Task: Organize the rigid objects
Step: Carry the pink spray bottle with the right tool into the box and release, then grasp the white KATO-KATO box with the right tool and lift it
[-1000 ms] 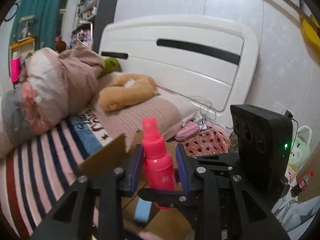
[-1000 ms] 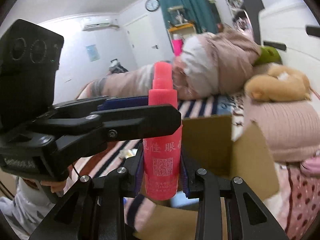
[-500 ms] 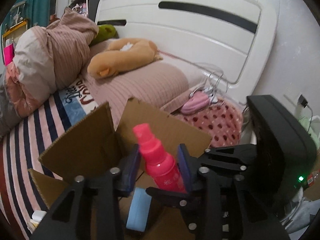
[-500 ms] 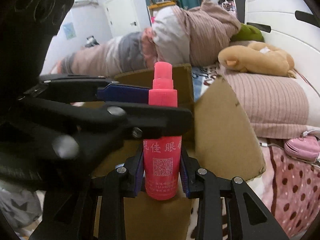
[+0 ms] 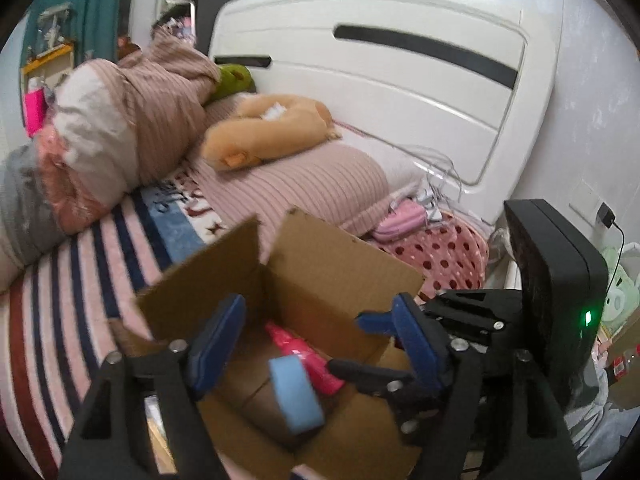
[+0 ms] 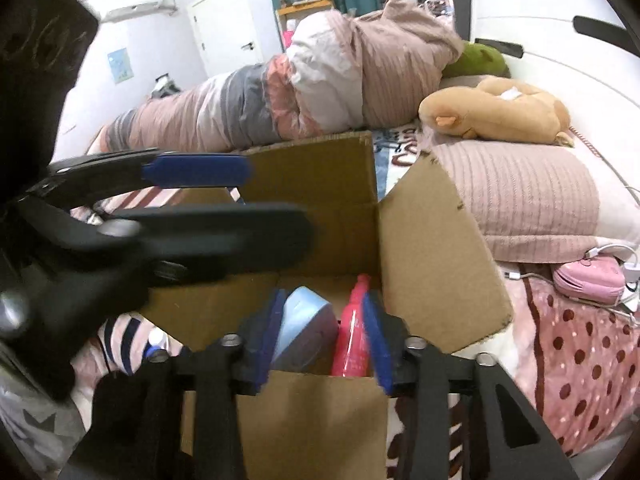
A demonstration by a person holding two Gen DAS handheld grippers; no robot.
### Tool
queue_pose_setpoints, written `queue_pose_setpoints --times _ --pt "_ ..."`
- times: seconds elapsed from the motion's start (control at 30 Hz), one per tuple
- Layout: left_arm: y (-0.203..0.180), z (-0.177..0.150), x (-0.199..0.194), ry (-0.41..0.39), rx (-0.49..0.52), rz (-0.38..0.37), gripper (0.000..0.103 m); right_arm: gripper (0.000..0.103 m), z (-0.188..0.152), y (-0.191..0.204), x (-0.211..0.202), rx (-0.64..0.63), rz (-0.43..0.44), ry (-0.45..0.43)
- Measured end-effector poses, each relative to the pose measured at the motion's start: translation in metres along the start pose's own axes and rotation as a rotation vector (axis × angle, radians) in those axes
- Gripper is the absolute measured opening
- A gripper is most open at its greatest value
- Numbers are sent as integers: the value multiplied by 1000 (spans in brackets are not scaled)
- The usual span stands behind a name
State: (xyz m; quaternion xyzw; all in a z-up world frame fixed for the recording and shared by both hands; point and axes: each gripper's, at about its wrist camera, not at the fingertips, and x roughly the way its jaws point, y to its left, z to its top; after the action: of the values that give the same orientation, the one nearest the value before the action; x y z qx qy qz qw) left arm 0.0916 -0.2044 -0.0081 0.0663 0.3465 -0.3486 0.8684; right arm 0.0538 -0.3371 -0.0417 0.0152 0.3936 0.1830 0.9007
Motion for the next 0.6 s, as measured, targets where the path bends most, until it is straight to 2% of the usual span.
queue_pose_setpoints --times 0.13,0.33,0.47,0.6 --pt "25 -8 -48 -53 -28 81 75 42 8 19 -14 -21 26 -53" --pt "84 -37 -121 -91 -69 248 83 42 23 88 -20 -118 164 -111" --pt "125 -71 -158 -92 -116 331 83 42 26 142 2 -171 271 -67" --pt "158 -112 -173 -88 -179 348 83 42 23 181 42 -188 289 20"
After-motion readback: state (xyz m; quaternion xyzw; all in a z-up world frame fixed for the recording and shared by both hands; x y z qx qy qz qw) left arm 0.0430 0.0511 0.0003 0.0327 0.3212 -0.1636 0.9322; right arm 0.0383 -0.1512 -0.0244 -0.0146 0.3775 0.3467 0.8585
